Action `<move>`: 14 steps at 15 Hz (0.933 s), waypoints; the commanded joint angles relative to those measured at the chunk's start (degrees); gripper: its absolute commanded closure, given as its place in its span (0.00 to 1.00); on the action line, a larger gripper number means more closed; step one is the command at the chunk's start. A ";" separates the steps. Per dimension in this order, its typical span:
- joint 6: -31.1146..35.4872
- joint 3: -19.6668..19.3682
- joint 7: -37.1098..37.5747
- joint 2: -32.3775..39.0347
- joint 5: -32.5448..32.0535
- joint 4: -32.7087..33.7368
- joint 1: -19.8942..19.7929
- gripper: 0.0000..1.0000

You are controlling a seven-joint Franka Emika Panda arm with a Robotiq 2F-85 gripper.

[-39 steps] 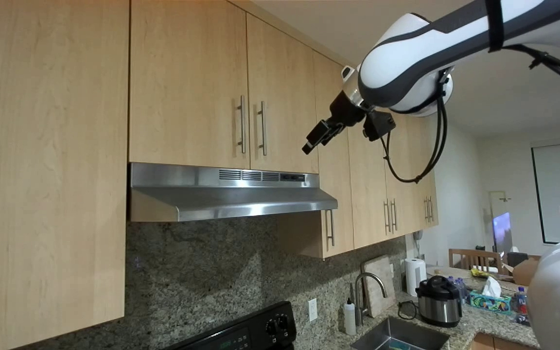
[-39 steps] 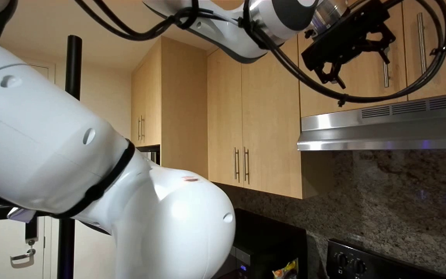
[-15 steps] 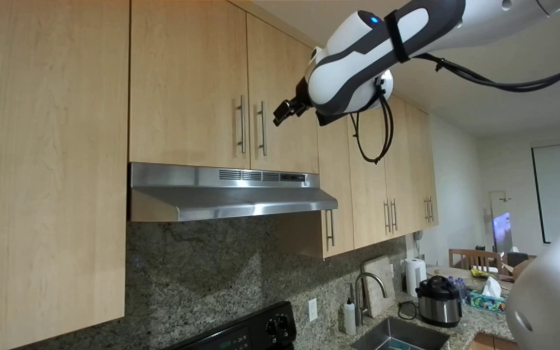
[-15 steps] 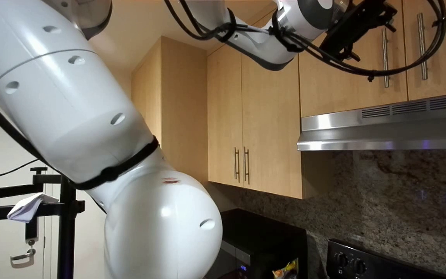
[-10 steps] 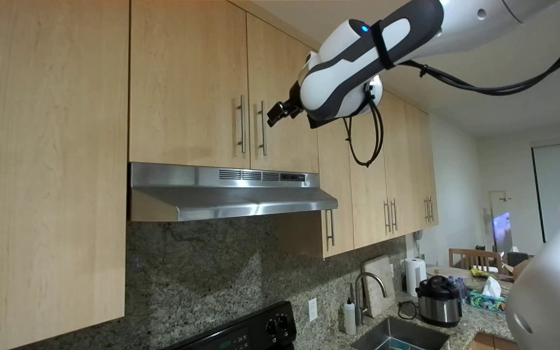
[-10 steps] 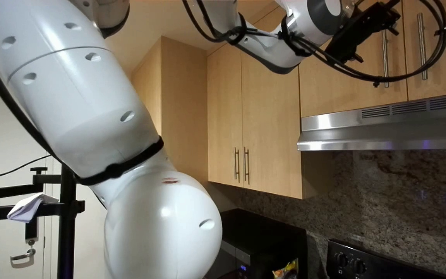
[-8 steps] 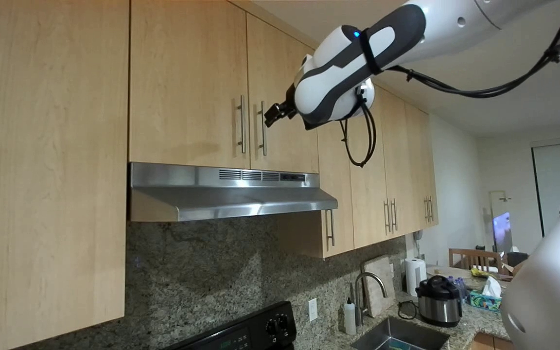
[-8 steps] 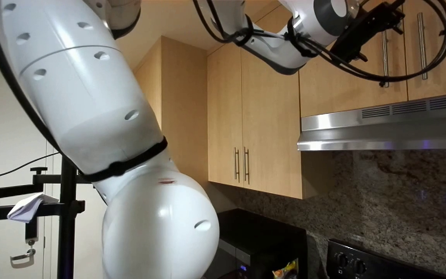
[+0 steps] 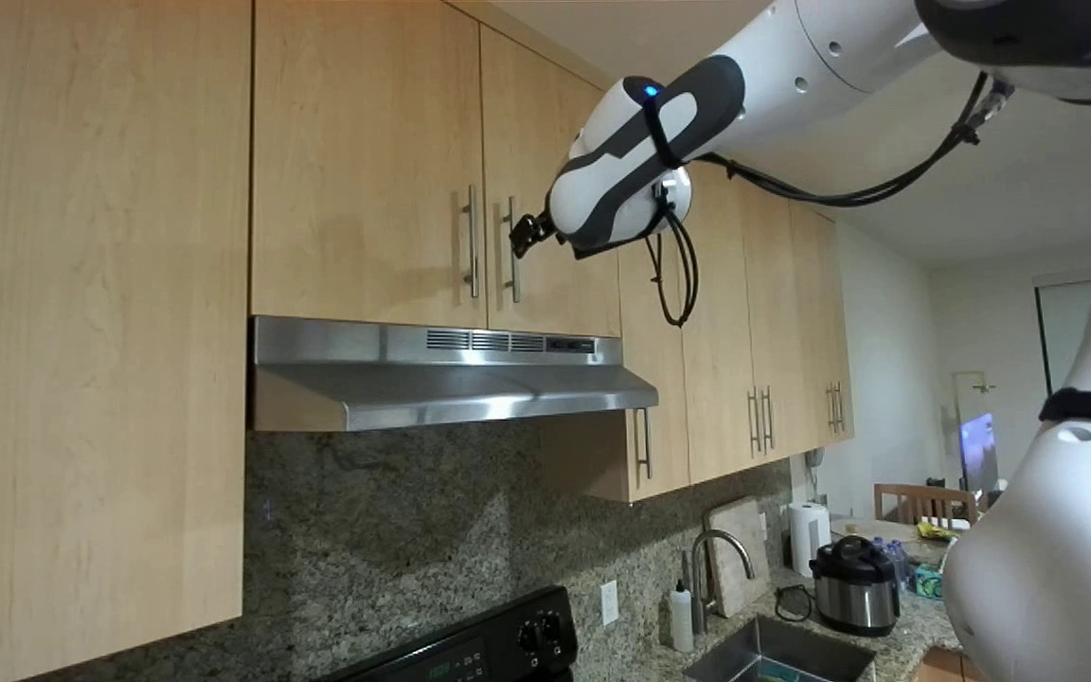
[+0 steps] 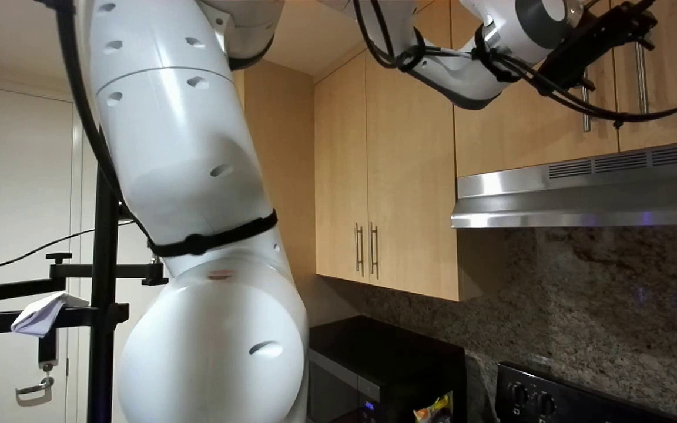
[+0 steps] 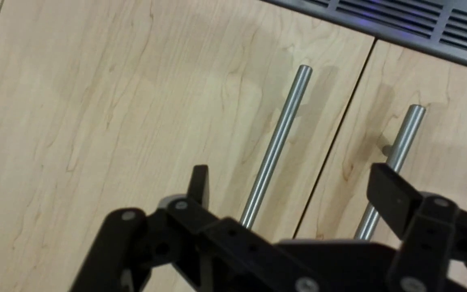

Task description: Open the right door of the cabinet above the stove

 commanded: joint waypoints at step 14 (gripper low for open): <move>-12.91 12.91 20.97 4.96 -24.43 10.45 -13.18 0.00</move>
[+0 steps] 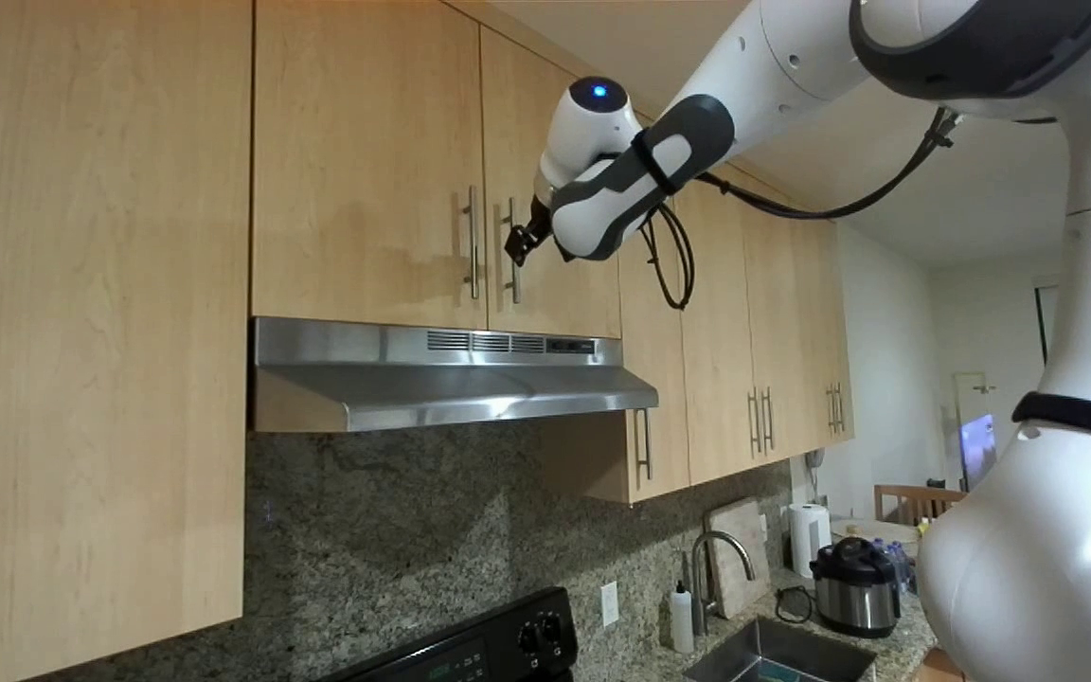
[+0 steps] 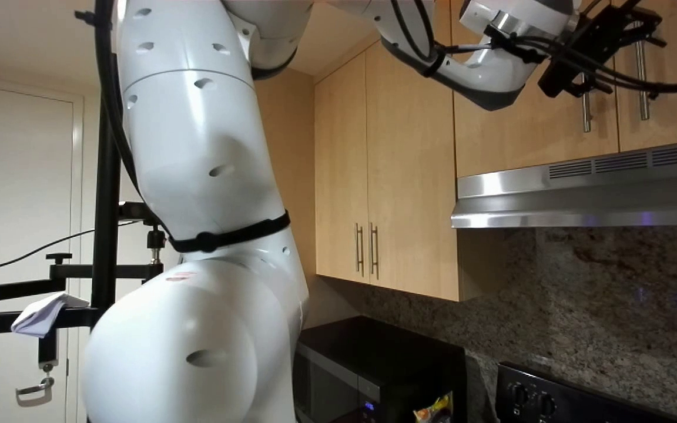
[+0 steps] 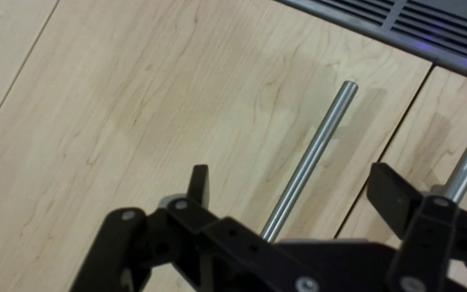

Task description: Open the right door of the cabinet above the stove

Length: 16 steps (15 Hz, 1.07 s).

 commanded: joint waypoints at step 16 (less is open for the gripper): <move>-7.97 10.42 44.86 6.63 -13.95 9.83 -5.73 0.00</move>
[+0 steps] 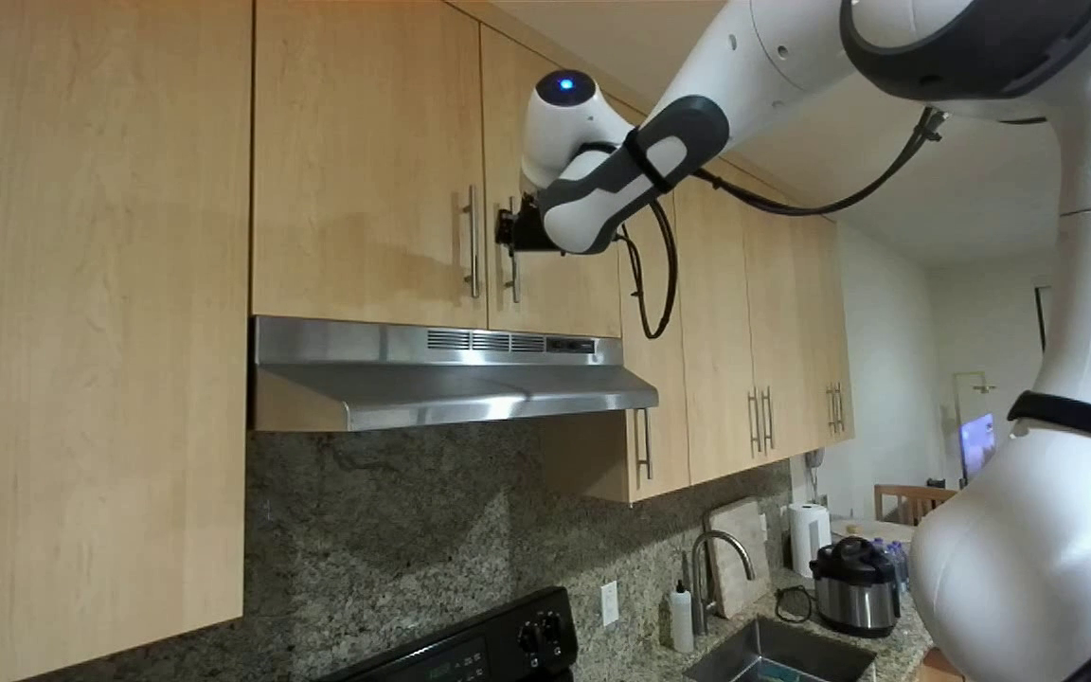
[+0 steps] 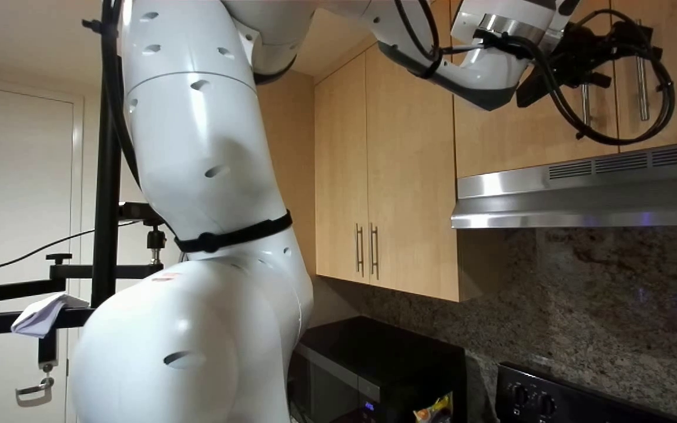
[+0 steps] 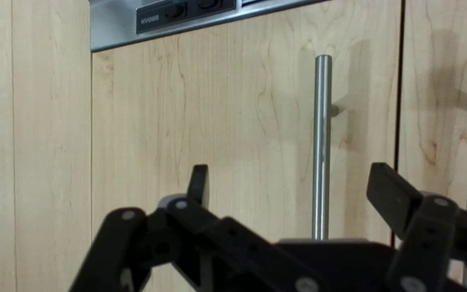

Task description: Open the right door of the cabinet above the stove

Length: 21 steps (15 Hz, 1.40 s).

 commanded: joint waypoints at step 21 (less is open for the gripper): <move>-4.06 2.64 5.72 13.98 -11.97 14.45 0.83 0.00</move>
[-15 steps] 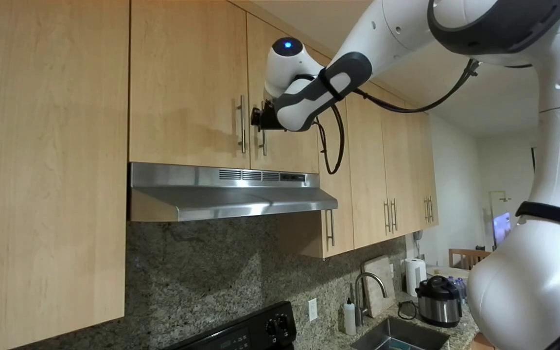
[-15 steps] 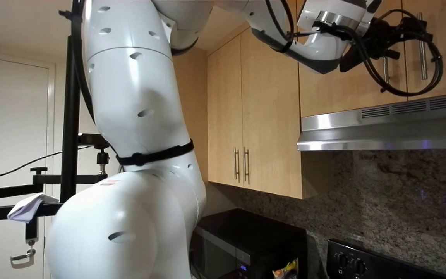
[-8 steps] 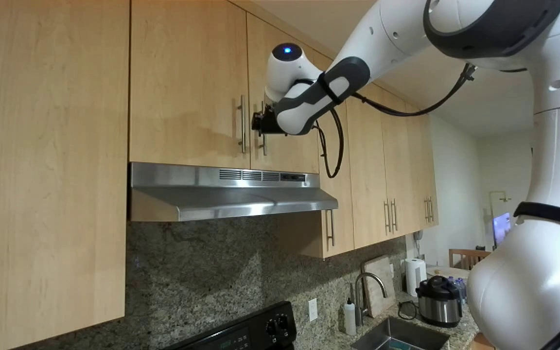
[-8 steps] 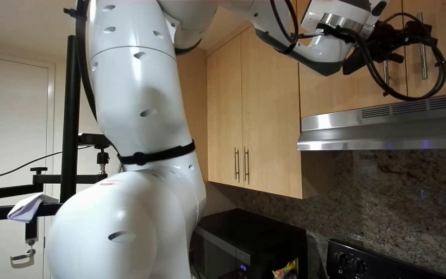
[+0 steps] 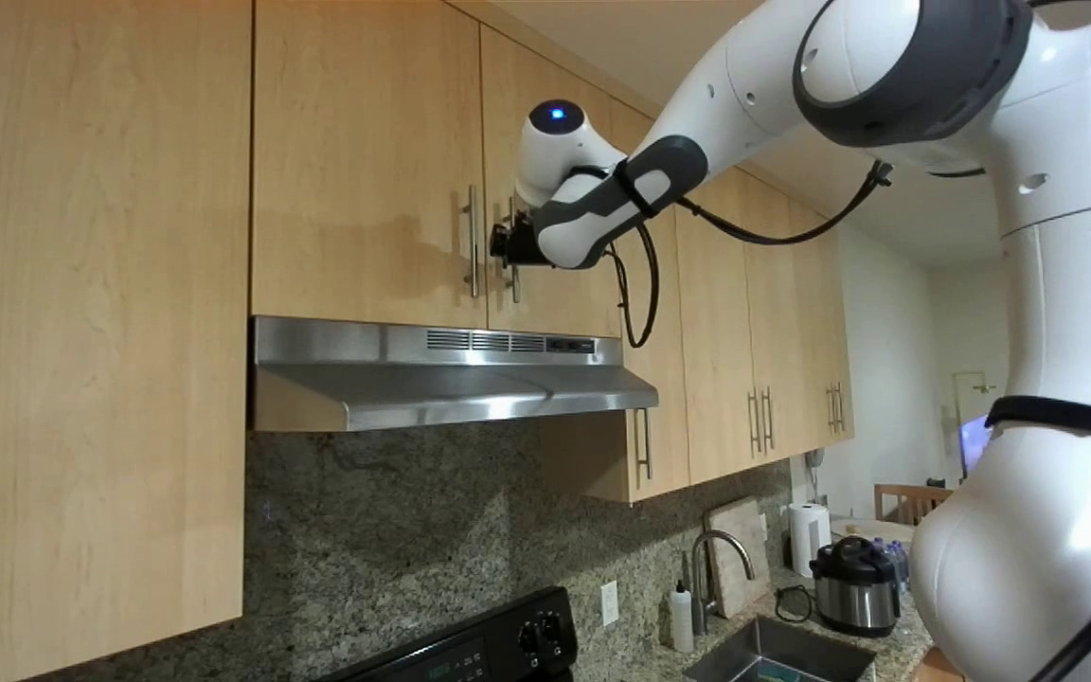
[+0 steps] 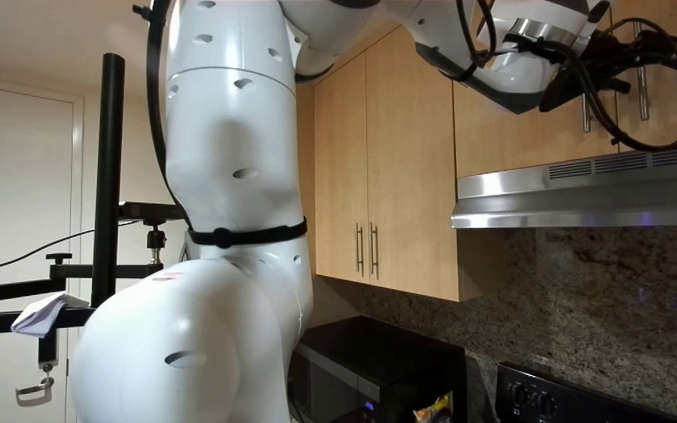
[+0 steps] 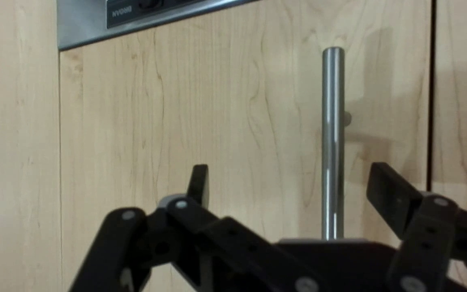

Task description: Open the right door of the cabinet above the stove

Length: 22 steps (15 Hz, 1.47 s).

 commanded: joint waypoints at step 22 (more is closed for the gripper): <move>-38.43 -13.70 15.69 16.95 -17.89 25.27 25.65 0.00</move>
